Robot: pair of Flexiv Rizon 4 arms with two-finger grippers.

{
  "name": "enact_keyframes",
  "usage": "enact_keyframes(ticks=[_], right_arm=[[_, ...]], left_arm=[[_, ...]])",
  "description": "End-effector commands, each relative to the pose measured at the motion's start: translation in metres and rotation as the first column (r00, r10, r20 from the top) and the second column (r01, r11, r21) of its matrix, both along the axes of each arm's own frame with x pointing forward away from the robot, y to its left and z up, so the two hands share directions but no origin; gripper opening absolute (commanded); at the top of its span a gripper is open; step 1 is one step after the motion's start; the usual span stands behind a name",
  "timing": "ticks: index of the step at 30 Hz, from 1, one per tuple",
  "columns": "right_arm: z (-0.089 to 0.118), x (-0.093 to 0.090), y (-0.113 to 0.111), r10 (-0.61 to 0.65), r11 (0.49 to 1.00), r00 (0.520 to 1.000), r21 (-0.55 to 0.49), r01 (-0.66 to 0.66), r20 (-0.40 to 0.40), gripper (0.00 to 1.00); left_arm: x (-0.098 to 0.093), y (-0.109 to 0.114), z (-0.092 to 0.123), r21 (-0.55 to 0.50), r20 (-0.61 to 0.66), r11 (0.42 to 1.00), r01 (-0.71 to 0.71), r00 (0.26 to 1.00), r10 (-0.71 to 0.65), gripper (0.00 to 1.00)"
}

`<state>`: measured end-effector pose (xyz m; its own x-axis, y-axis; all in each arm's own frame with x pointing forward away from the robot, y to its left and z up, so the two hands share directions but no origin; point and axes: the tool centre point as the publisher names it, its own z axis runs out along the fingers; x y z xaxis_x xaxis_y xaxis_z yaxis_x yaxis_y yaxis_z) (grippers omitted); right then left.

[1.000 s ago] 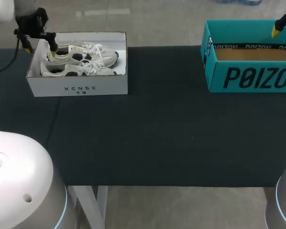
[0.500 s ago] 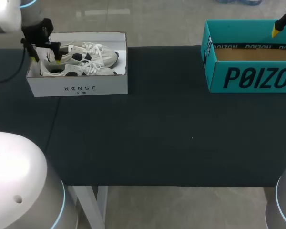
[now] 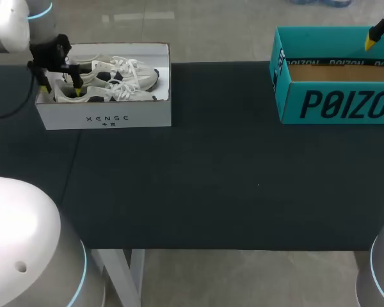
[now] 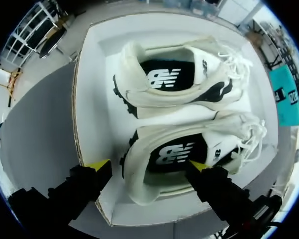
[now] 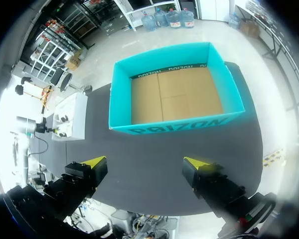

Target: Take the shoe out of the shoebox, open the shoe tongue, remove and reinsert the insole, then place the shoe into the shoebox

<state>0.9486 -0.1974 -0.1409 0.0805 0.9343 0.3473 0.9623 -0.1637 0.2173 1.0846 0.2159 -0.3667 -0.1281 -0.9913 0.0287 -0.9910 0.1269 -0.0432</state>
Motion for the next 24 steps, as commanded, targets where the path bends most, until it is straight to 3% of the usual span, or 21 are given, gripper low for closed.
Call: enact_keyframes(ticks=[1, 3, 7, 8, 9, 10, 14, 16, 19, 22, 24], right_arm=[[-0.0002, 0.0, 0.0001, -0.001, 1.0, 1.0, -0.002, 0.001, 0.0, 1.0], [-0.0002, 0.0, 0.0001, -0.001, 1.0, 1.0, -0.002, 0.001, 0.0, 1.0], [-0.0002, 0.0, 0.0001, -0.001, 1.0, 1.0, -0.002, 0.001, 0.0, 1.0], [-0.0002, 0.0, 0.0001, -0.001, 1.0, 1.0, -0.002, 0.001, 0.0, 1.0], [-0.0002, 0.0, 0.0001, -0.001, 1.0, 1.0, -0.002, 0.001, 0.0, 1.0], [-0.0002, 0.0, 0.0001, -0.001, 1.0, 1.0, -0.002, 0.001, 0.0, 1.0], [-0.0002, 0.0, 0.0001, -0.001, 1.0, 1.0, -0.002, 0.001, 0.0, 1.0], [-0.0002, 0.0, 0.0001, -0.001, 1.0, 1.0, -0.002, 0.001, 0.0, 1.0], [-0.0002, 0.0, 0.0001, -0.001, 1.0, 1.0, -0.002, 0.001, 0.0, 1.0], [-0.0002, 0.0, 0.0001, -0.001, 1.0, 1.0, -0.002, 0.001, 0.0, 1.0], [-0.0002, 0.0, 0.0001, -0.001, 1.0, 1.0, -0.002, 0.001, 0.0, 1.0]], left_arm=[[0.0047, 0.0027, -0.0107, -0.006, 0.001, 1.0, -0.017, 1.0, 0.017, 1.0], [0.0046, 0.0031, -0.0118, 0.002, -0.001, 1.0, -0.029, 1.0, 0.029, 0.92], [0.0032, 0.0061, -0.0157, 0.019, -0.001, 0.998, -0.065, 0.998, 0.065, 0.89], [0.0038, 0.0085, -0.0176, 0.018, -0.006, 0.996, -0.086, 0.996, 0.086, 0.81], [0.0044, 0.0101, -0.0186, 0.013, -0.01, 0.996, -0.093, 0.996, 0.093, 0.61], [0.0045, 0.0104, -0.0188, 0.013, -0.01, 0.996, -0.093, 0.996, 0.093, 0.57], [0.0046, 0.0108, -0.0189, 0.019, -0.008, 0.995, -0.097, 0.995, 0.097, 0.61], [0.0052, 0.0108, -0.0182, 0.018, -0.006, 0.995, -0.098, 0.995, 0.098, 0.56], [0.0071, 0.0098, -0.0178, 0.017, -0.003, 0.995, -0.098, 0.995, 0.098, 0.43], [0.0082, 0.0079, -0.0188, 0.019, -0.005, 0.996, -0.091, 0.996, 0.092, 0.37], [0.0085, 0.0076, -0.0191, 0.02, -0.008, 0.996, -0.09, 0.996, 0.09, 0.23]])
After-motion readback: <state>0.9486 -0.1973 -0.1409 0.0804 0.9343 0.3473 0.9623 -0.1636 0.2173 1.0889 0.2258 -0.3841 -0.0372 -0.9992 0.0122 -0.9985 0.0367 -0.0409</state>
